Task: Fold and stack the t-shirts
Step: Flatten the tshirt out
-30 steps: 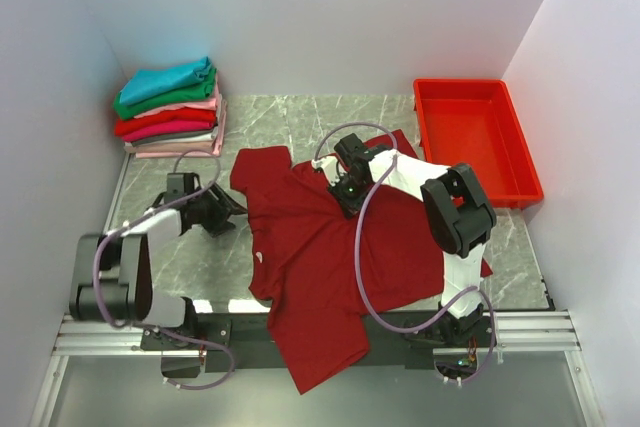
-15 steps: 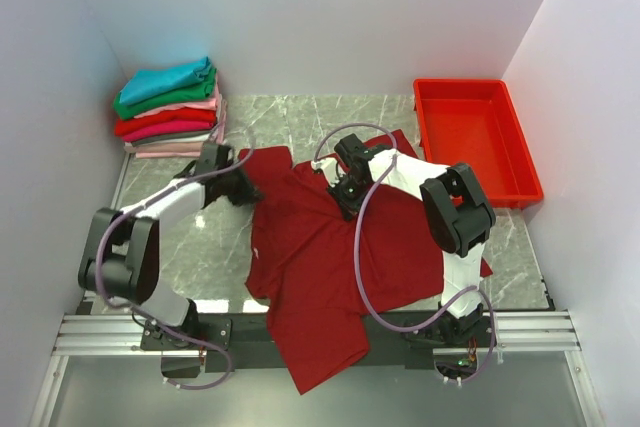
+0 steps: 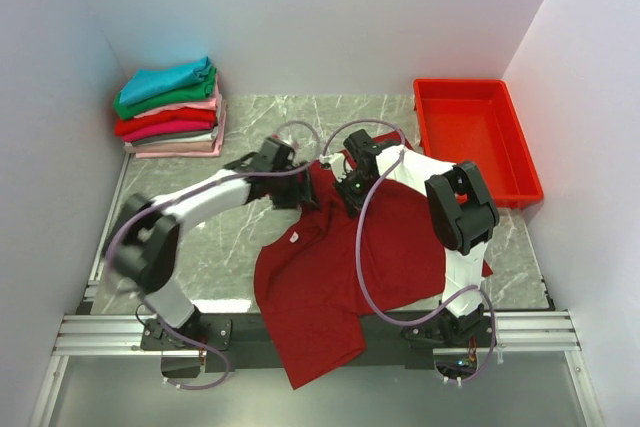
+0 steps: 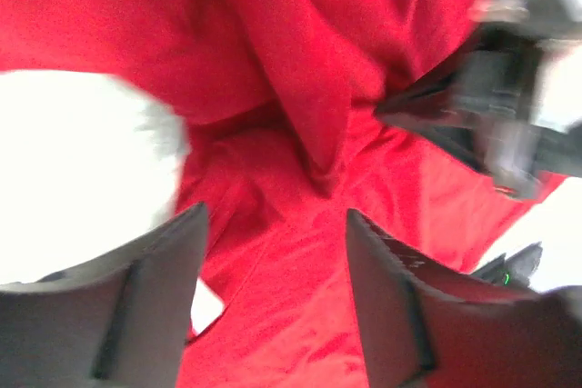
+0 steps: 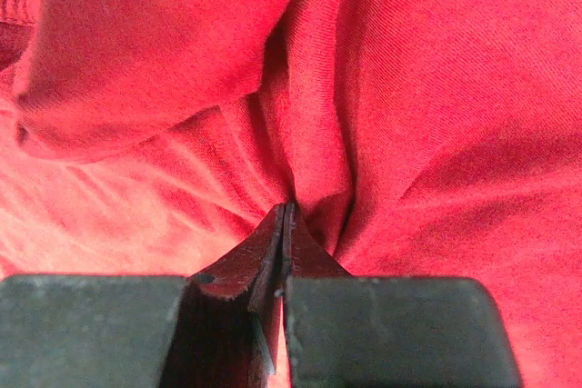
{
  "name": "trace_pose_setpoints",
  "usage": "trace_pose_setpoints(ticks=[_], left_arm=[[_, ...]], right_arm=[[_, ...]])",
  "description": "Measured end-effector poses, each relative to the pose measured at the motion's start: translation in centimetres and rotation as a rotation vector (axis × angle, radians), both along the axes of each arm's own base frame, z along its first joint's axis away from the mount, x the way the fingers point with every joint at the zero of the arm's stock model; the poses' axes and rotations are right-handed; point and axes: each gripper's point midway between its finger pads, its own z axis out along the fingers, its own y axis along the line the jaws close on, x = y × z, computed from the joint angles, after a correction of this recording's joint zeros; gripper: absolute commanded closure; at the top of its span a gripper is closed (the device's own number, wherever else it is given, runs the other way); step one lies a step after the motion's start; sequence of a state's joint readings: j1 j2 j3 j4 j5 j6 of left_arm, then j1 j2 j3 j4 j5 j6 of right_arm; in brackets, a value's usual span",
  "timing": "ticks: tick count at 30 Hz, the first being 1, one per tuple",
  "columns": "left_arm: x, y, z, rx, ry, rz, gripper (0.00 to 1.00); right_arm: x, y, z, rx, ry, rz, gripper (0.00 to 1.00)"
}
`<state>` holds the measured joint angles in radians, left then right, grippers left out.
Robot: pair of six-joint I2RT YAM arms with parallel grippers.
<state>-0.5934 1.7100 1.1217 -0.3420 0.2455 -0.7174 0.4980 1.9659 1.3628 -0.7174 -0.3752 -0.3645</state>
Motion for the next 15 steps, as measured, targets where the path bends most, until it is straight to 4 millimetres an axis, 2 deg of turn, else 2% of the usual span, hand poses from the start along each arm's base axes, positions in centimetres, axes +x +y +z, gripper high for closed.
trace_pose_setpoints(ticks=[1, 6, 8, 9, 11, 13, 15], left_arm=[[0.2, 0.9, 1.0, 0.017, -0.036, 0.029, 0.30], [1.7, 4.6, 9.1, -0.058, -0.275, 0.156, 0.31], [2.5, 5.6, 10.2, -0.100, -0.322, 0.187, 0.31], [2.8, 6.0, 9.6, -0.105, -0.318, 0.197, 0.32], [3.2, 6.6, 7.1, -0.105, -0.270, 0.214, 0.33], [2.9, 7.2, 2.5, -0.084, -0.153, 0.231, 0.33], [2.0, 7.5, -1.1, -0.061, -0.046, 0.250, 0.33]], right_arm=[[0.0, 0.0, 0.0, 0.004, 0.003, -0.001, 0.95], [-0.1, -0.1, 0.1, 0.013, 0.011, 0.003, 0.95], [-0.2, 0.0, 0.1, 0.016, 0.013, 0.007, 0.94], [-0.2, 0.0, 0.1, 0.018, 0.015, 0.009, 0.94], [-0.2, 0.0, 0.1, 0.021, 0.015, 0.012, 0.94], [-0.2, 0.1, 0.1, 0.023, 0.016, 0.014, 0.94], [-0.3, 0.1, 0.2, 0.025, 0.016, 0.017, 0.94]])
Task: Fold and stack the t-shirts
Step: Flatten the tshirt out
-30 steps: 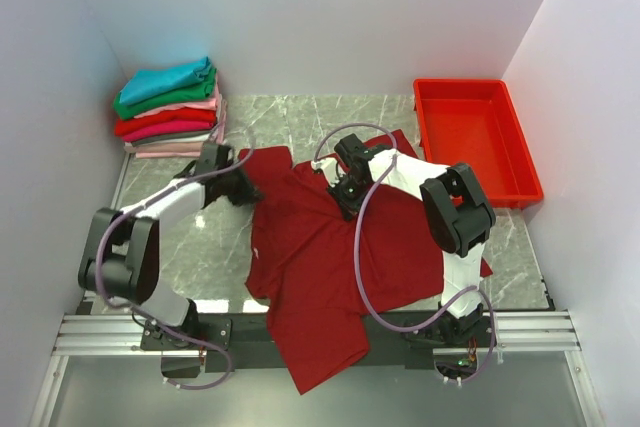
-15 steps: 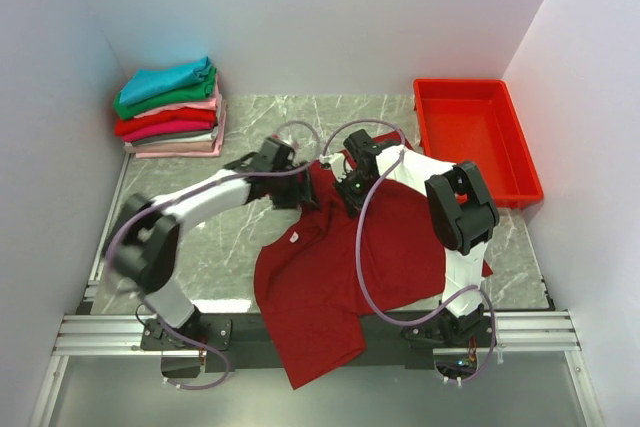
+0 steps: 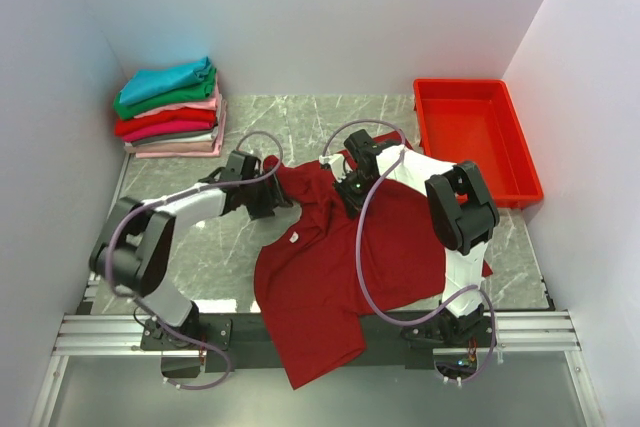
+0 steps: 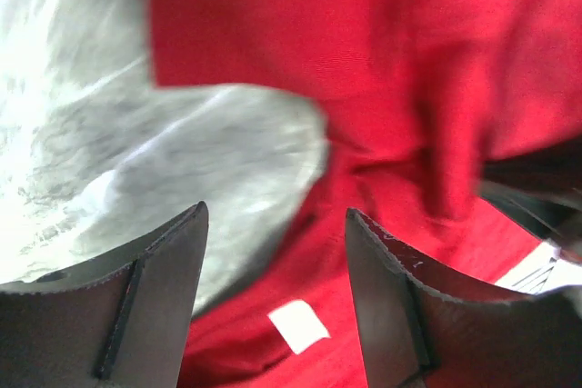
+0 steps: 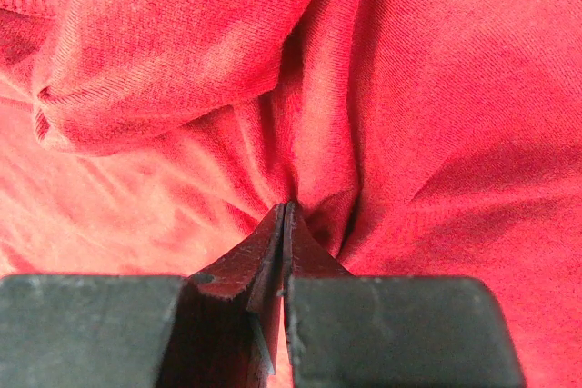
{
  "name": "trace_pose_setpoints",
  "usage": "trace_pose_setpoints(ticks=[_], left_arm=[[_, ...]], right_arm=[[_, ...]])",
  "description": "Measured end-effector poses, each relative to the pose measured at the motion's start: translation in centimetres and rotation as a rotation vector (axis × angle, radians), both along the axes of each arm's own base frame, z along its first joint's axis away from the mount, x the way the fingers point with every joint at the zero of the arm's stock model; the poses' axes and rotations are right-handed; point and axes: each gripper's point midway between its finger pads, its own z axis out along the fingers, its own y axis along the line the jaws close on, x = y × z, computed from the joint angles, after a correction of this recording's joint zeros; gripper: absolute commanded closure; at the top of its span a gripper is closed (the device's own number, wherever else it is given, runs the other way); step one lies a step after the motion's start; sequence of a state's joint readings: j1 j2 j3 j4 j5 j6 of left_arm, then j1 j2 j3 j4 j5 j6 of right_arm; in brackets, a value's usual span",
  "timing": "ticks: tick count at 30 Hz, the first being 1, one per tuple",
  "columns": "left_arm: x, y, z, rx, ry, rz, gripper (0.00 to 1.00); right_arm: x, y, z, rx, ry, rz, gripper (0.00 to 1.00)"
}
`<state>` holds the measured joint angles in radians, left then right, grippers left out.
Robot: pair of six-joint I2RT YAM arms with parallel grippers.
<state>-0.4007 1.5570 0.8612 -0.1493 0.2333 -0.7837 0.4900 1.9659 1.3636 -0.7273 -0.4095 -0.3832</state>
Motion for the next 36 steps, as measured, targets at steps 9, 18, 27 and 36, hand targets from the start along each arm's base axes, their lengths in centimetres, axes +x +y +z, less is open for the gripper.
trace_pose_setpoints(ticks=[9, 18, 27, 36], left_arm=[[1.7, 0.2, -3.2, -0.070, 0.117, 0.187, 0.34], [4.8, 1.4, -3.3, -0.115, 0.102, 0.401, 0.41], [5.8, 3.3, -3.8, -0.047, 0.074, 0.501, 0.51], [8.4, 4.1, -4.4, 0.012, 0.038, 0.531, 0.68]], right_arm=[[-0.1, 0.0, 0.0, 0.003, 0.003, 0.002, 0.94], [-0.2, 0.2, 0.1, 0.014, 0.009, 0.008, 0.94], [-0.1, 0.4, 0.4, 0.024, 0.009, 0.010, 0.94], [-0.1, 0.5, 0.4, 0.026, 0.011, 0.010, 0.94]])
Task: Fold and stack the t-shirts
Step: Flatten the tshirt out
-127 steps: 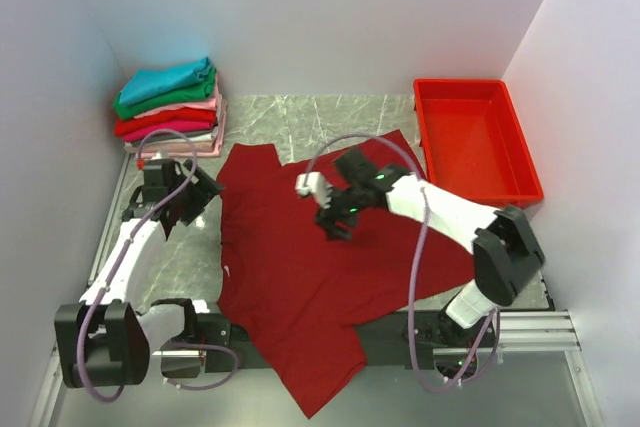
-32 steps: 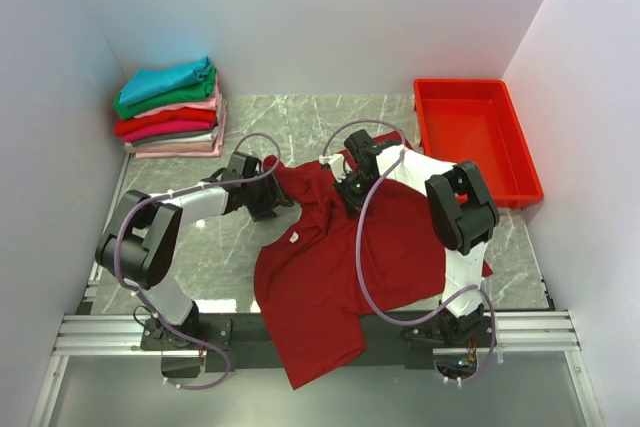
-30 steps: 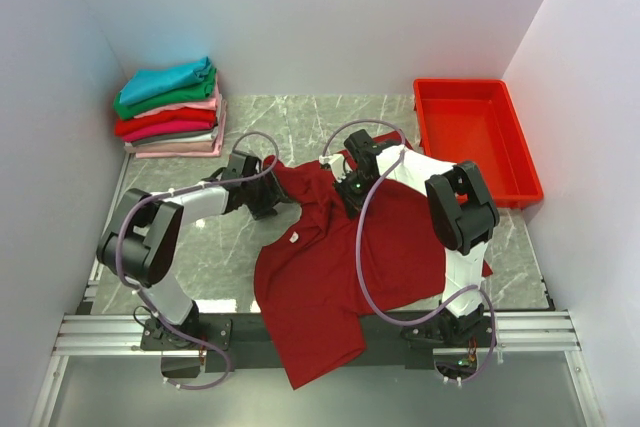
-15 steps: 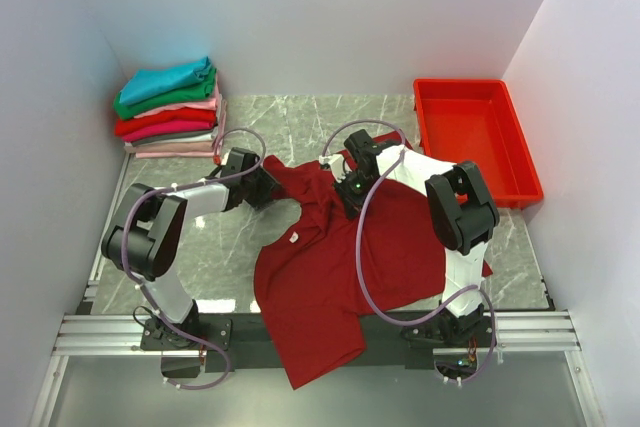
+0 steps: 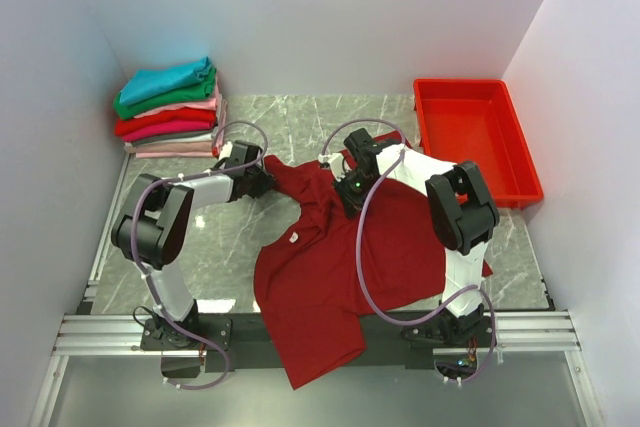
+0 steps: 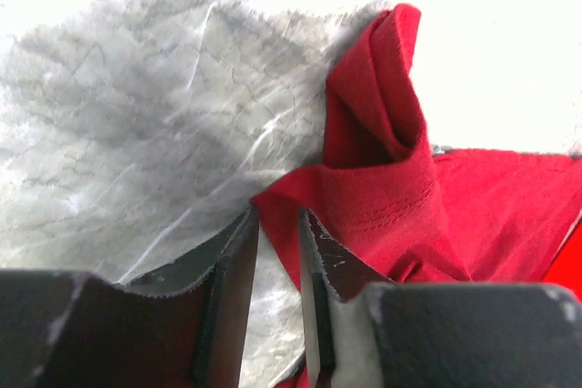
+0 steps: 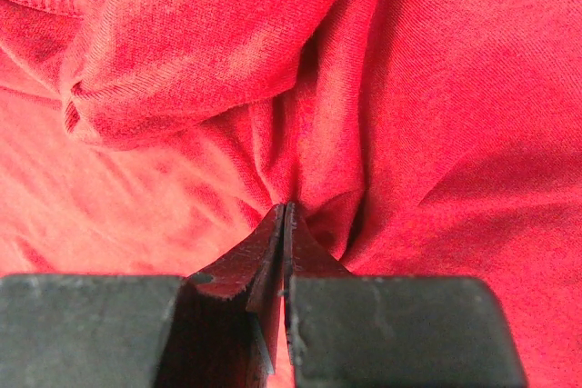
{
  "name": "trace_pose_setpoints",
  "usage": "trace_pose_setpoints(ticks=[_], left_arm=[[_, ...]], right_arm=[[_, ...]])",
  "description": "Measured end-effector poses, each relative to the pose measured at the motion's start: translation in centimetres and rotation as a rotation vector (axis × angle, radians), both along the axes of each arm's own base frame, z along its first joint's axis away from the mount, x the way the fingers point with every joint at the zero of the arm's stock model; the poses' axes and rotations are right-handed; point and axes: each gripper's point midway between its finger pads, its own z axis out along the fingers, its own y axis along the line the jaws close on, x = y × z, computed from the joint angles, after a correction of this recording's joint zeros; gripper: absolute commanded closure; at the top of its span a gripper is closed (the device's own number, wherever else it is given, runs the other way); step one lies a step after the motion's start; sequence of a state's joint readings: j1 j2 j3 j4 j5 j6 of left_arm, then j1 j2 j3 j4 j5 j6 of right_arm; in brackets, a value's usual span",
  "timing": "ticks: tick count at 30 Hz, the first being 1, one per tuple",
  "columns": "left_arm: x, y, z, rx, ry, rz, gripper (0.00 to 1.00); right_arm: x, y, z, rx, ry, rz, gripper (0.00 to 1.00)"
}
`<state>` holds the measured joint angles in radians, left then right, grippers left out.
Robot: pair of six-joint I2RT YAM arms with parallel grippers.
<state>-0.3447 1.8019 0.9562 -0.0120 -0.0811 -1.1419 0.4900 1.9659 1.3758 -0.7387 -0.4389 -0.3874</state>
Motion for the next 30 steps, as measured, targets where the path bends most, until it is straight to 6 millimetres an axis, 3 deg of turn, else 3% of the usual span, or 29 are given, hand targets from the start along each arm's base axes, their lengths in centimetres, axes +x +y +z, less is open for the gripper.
trace_pose_setpoints(ticks=[7, 10, 13, 19, 22, 23, 26, 30], left_arm=[[1.4, 0.4, -0.2, 0.046, -0.018, -0.007, 0.76], [2.4, 0.4, -0.3, 0.063, -0.030, -0.023, 0.84], [3.0, 0.4, -0.4, 0.073, -0.043, -0.046, 1.00], [3.1, 0.2, -0.2, 0.078, -0.082, -0.096, 1.00], [2.6, 0.3, -0.1, 0.088, -0.092, -0.115, 0.95], [2.3, 0.5, -0.1, 0.096, -0.088, -0.122, 0.82], [1.2, 1.2, 0.3, 0.126, -0.068, -0.142, 0.62], [-1.0, 2.4, 0.7, 0.160, -0.026, -0.165, 0.59]], right_arm=[[-0.1, 0.0, 0.0, -0.001, 0.003, 0.001, 0.94], [-0.1, 0.0, 0.0, -0.001, 0.003, 0.001, 0.94], [-0.1, 0.0, 0.0, 0.000, 0.004, 0.001, 0.94], [-0.2, 0.1, 0.0, 0.005, 0.008, 0.002, 0.94], [-0.2, 0.1, 0.1, 0.007, 0.010, 0.003, 0.93], [-0.2, 0.1, 0.1, 0.008, 0.011, 0.003, 0.93], [-0.3, 0.1, 0.1, 0.010, 0.012, 0.004, 0.93], [-0.3, 0.1, 0.1, 0.010, 0.013, 0.004, 0.92]])
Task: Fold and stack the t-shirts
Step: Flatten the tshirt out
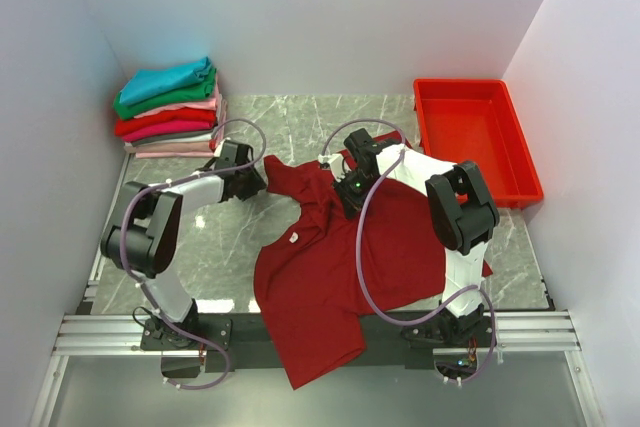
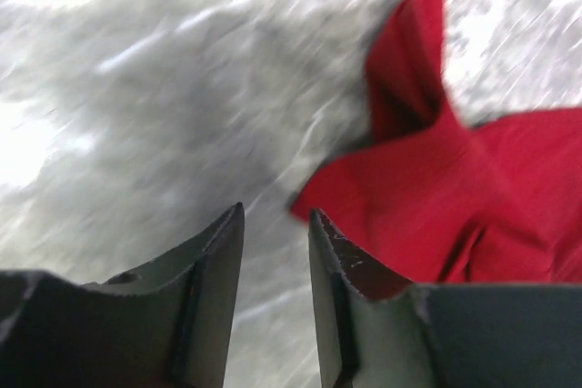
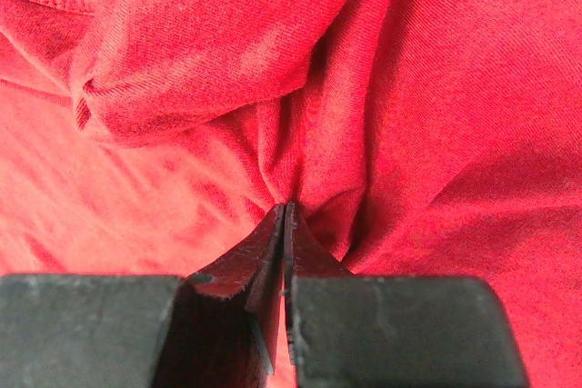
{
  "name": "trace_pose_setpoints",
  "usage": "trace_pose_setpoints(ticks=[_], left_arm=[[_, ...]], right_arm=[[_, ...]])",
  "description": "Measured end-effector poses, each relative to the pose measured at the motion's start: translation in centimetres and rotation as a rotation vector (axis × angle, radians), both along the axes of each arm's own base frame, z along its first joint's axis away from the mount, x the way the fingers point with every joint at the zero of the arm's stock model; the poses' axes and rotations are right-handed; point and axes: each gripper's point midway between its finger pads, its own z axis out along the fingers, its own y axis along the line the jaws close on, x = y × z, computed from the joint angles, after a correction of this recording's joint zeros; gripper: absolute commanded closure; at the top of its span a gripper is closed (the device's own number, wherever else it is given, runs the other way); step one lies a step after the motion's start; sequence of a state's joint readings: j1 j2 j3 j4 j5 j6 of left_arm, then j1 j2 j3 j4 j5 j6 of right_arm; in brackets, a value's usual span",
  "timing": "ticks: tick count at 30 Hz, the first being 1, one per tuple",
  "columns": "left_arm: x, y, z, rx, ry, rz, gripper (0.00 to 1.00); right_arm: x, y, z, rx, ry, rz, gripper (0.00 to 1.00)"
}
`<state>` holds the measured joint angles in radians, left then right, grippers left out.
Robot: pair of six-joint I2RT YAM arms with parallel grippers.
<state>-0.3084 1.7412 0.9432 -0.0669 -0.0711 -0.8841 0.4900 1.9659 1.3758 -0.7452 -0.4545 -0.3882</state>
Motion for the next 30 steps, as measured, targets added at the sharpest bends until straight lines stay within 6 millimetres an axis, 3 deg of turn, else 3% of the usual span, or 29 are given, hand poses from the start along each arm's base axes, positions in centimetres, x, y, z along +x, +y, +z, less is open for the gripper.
trace_pose_setpoints(ticks=[7, 10, 17, 21, 26, 30], left_arm=[[-2.5, -0.4, -0.4, -0.042, 0.067, -0.054, 0.59], [-2.5, -1.1, -0.5, -0.070, 0.074, -0.069, 0.58], [0.0, -3.7, -0.5, -0.085, 0.115, -0.043, 0.59], [0.5, -4.1, -0.7, -0.076, 0.127, -0.011, 0.63], [0.6, -3.8, -1.2, -0.062, 0.141, 0.016, 0.74], [2.2, -4.2, -1.4, -0.048, 0.120, 0.011, 0.84]], right_arm=[[0.0, 0.0, 0.0, -0.001, 0.000, 0.000, 0.92], [0.0, 0.0, 0.0, 0.000, 0.000, 0.000, 0.92], [0.0, 0.0, 0.0, 0.000, 0.001, 0.000, 0.92], [0.0, 0.0, 0.0, 0.001, 0.001, 0.000, 0.92], [-0.1, 0.0, 0.0, 0.003, 0.003, 0.001, 0.92], [-0.1, 0.1, 0.1, 0.005, 0.005, 0.001, 0.92]])
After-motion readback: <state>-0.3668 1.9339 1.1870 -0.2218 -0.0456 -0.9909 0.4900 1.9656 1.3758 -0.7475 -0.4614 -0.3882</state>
